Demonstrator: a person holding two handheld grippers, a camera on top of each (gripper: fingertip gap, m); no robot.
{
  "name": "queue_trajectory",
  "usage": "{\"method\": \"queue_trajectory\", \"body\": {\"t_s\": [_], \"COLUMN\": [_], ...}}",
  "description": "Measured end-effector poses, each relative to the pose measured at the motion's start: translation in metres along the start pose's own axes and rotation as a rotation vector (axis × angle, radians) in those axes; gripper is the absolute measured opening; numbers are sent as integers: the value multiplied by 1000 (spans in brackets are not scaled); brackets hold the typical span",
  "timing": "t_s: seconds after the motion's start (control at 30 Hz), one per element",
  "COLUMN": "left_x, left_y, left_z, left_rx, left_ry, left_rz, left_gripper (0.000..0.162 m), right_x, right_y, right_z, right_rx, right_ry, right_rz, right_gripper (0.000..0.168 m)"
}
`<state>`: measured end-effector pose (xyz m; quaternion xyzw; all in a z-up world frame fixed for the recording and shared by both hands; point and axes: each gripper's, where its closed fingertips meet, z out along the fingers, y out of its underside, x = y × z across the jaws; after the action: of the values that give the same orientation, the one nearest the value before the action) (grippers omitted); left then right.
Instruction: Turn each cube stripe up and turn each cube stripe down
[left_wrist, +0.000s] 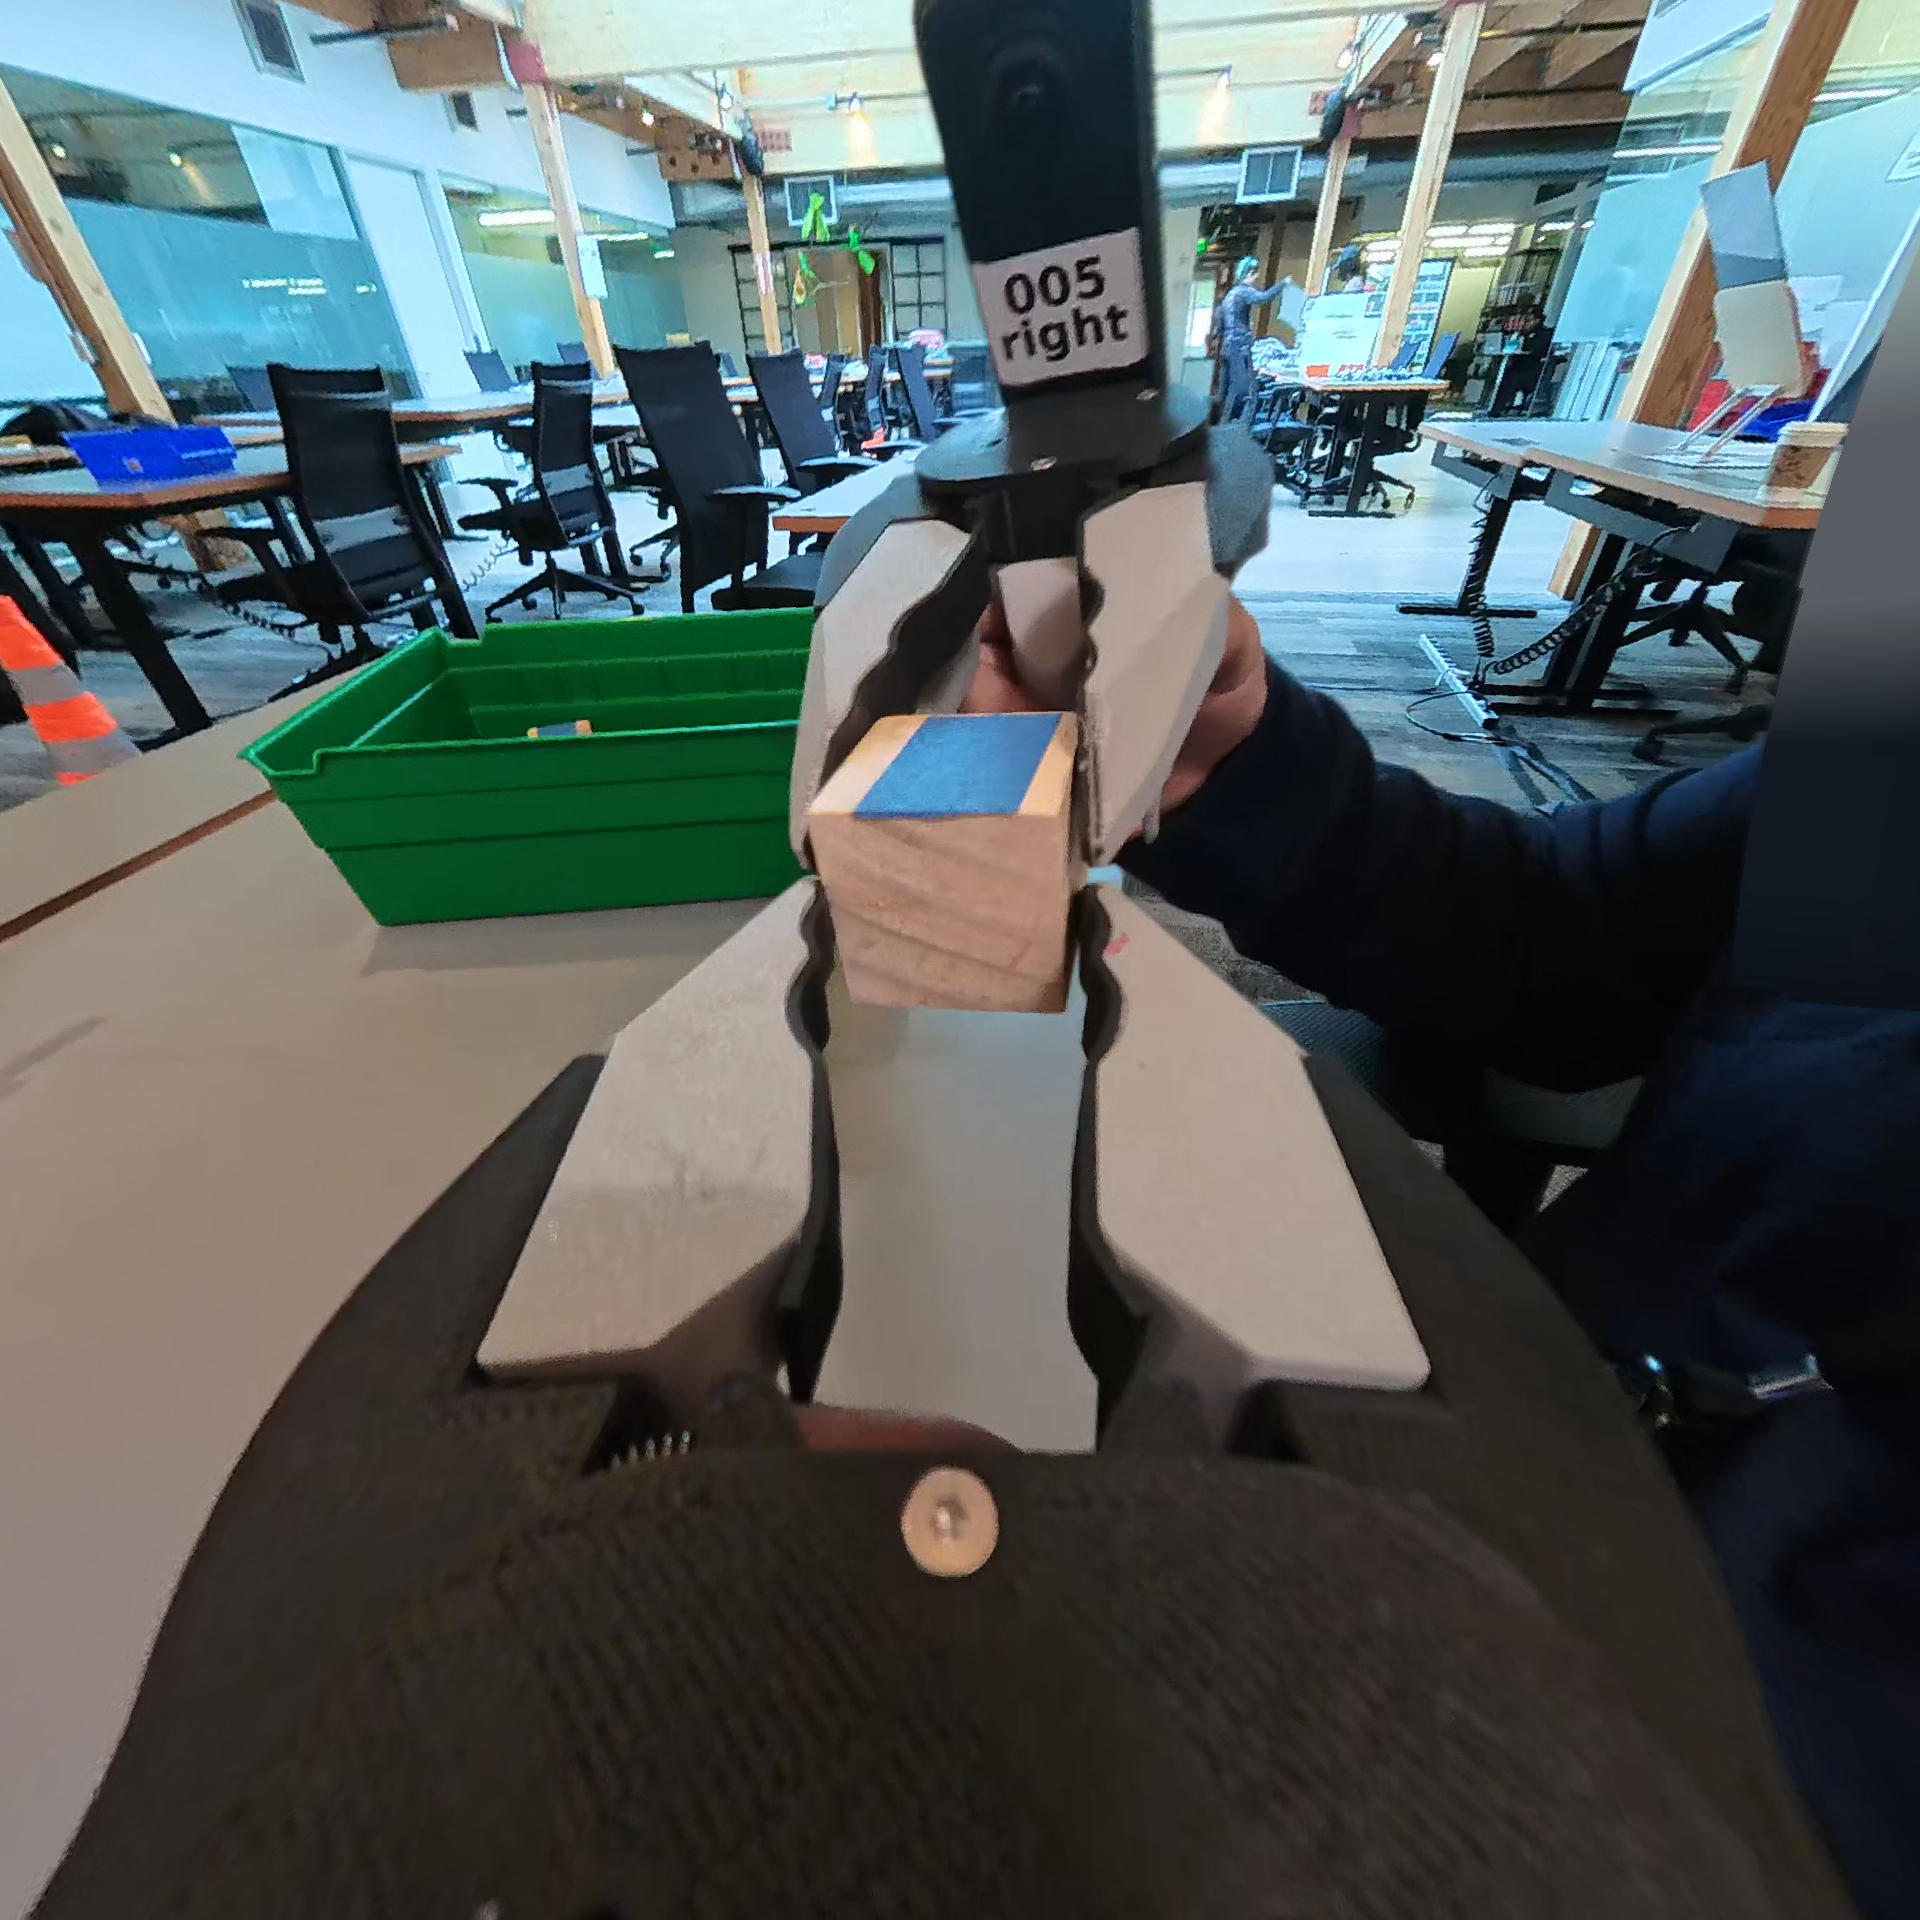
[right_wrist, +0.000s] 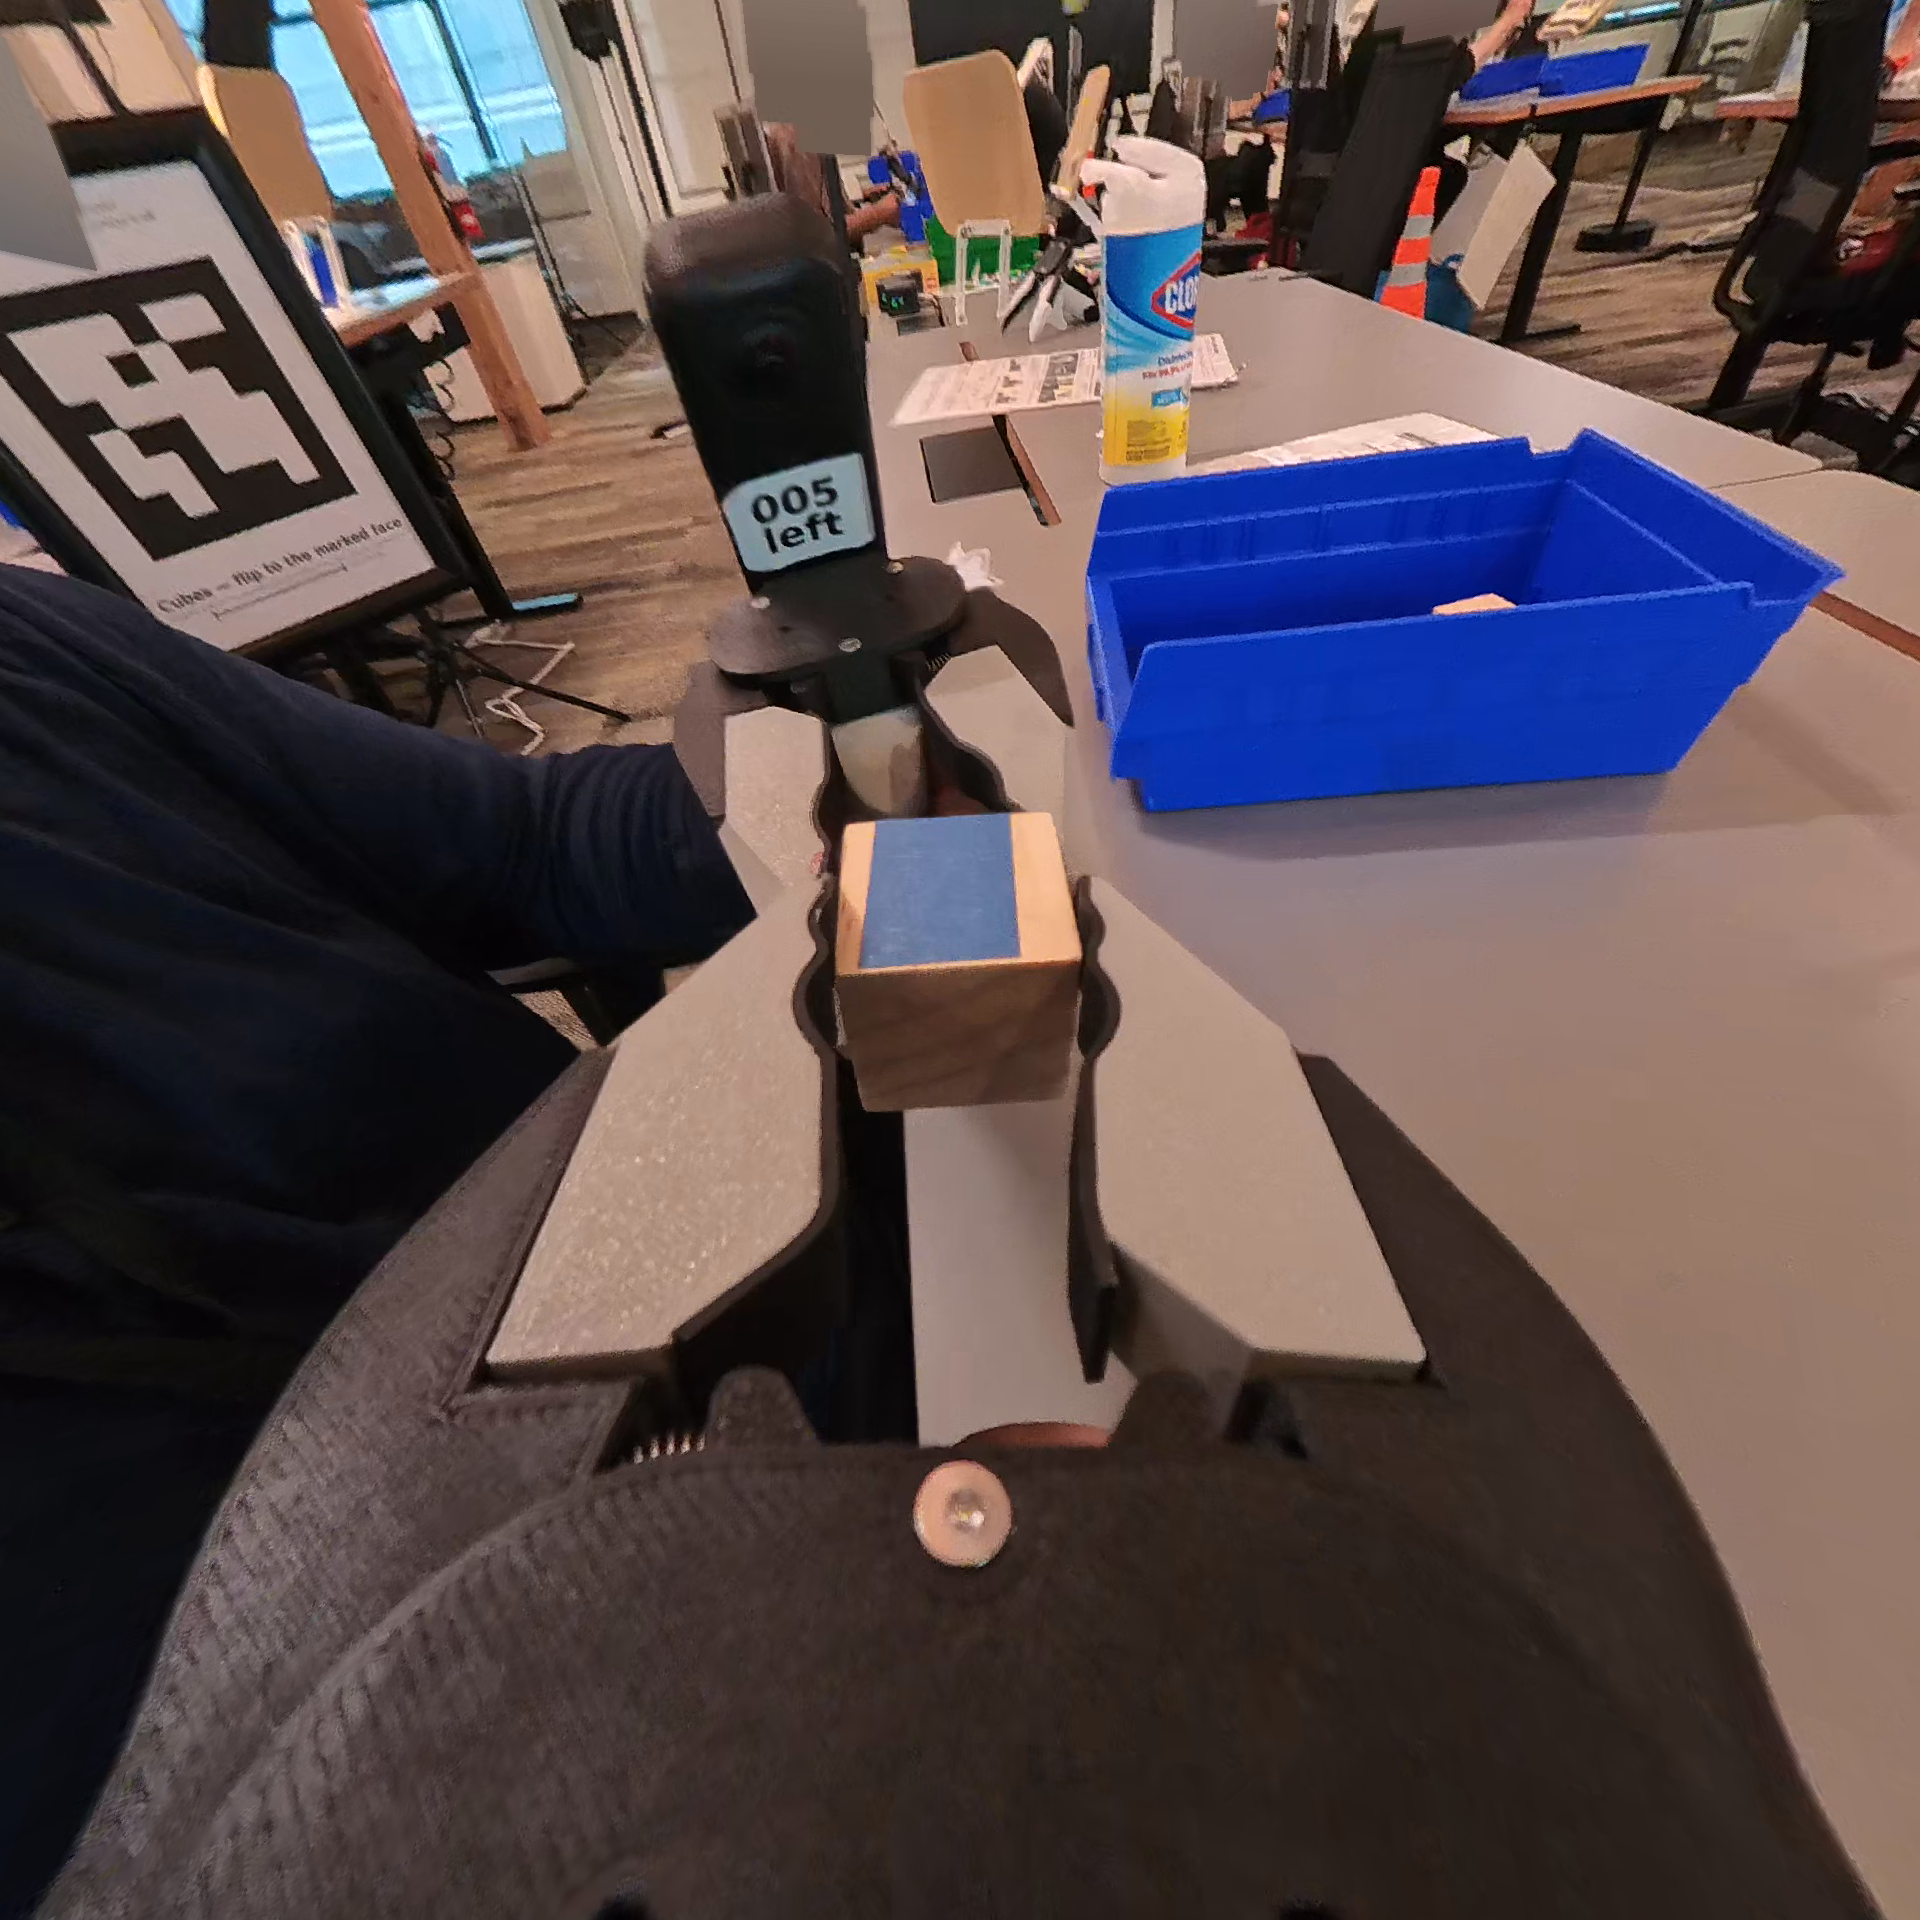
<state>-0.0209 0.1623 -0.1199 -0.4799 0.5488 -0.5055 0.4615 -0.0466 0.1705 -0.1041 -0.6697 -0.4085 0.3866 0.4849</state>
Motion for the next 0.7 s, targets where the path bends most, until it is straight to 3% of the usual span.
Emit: {"method": "queue_trajectory", "body": {"t_s": [0.2,0.43,0.57,0.7], "left_x": [-18,-25,-25,-24], "left_y": [11,21,23,23], "left_z": [1,4,4,4], "left_rx": [-35,-83,-102,-110], "left_ry": [-97,-133,-143,-152], "left_rz": [14,17,47,76], "left_gripper": [51,52,51,49], "right_x": [18,60,93,139], "right_y": [4,-4,-6,-1], "right_z": [-7,-44,-81,-146], "right_rx": [-15,42,84,157], "right_ry": [77,263,427,661], "right_rz": [3,45,55,114], "right_gripper": [42,42,43,42]}}
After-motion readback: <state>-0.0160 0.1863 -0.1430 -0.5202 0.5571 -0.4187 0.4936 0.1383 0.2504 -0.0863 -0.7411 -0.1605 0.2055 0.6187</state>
